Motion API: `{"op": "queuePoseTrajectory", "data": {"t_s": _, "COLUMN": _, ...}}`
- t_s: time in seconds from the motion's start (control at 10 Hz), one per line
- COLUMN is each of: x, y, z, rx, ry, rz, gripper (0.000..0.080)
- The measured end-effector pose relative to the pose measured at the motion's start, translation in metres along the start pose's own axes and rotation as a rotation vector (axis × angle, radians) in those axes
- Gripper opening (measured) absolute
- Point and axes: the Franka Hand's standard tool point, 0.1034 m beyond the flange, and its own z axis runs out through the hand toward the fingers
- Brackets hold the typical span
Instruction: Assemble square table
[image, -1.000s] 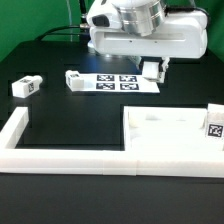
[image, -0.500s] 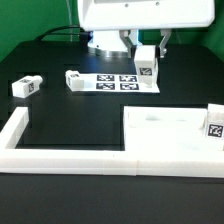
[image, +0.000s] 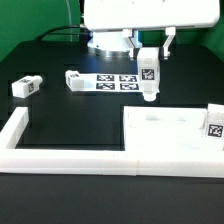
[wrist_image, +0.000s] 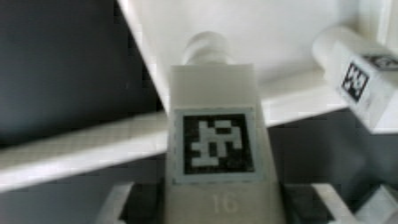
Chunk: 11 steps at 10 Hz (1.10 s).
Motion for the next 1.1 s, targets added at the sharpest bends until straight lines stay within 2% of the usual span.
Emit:
{"op": "queuePoseTrajectory", "data": {"t_s": 0.1, "x": 0.011, "y": 0.002, "z": -0.002, "rx": 0.0, "ry": 0.036, "rz": -0.004, "gripper": 0.0291}}
{"op": "queuePoseTrajectory", "data": {"t_s": 0.2, "x": 0.025, "y": 0.0, "z": -0.001, "rx": 0.001, "ry": 0.129, "rz": -0.012, "gripper": 0.0291}}
{"op": "queuePoseTrajectory", "data": {"t_s": 0.3, "x": 0.03, "y": -0.001, "z": 0.008, "rx": -0.006, "ry": 0.222, "rz": -0.026, "gripper": 0.0291}}
{"op": "queuePoseTrajectory", "data": {"t_s": 0.4, "x": 0.031, "y": 0.001, "z": 0.013, "rx": -0.012, "ry": 0.309, "rz": -0.036, "gripper": 0.0291}}
{"op": "queuePoseTrajectory", "data": {"t_s": 0.5, "x": 0.024, "y": 0.0, "z": 0.016, "rx": -0.013, "ry": 0.354, "rz": -0.038, "gripper": 0.0291}}
{"op": "queuePoseTrajectory", "data": {"t_s": 0.6, "x": 0.016, "y": 0.0, "z": 0.025, "rx": -0.016, "ry": 0.285, "rz": -0.036, "gripper": 0.0291}}
{"op": "queuePoseTrajectory", "data": {"t_s": 0.8, "x": 0.016, "y": 0.001, "z": 0.025, "rx": -0.017, "ry": 0.29, "rz": -0.038, "gripper": 0.0291}}
{"op": "queuePoseTrajectory", "data": {"t_s": 0.9, "x": 0.014, "y": 0.006, "z": 0.027, "rx": -0.021, "ry": 0.28, "rz": -0.038, "gripper": 0.0291}}
{"op": "queuePoseTrajectory", "data": {"t_s": 1.1, "x": 0.016, "y": 0.012, "z": 0.031, "rx": -0.02, "ry": 0.169, "rz": -0.055, "gripper": 0.0291}}
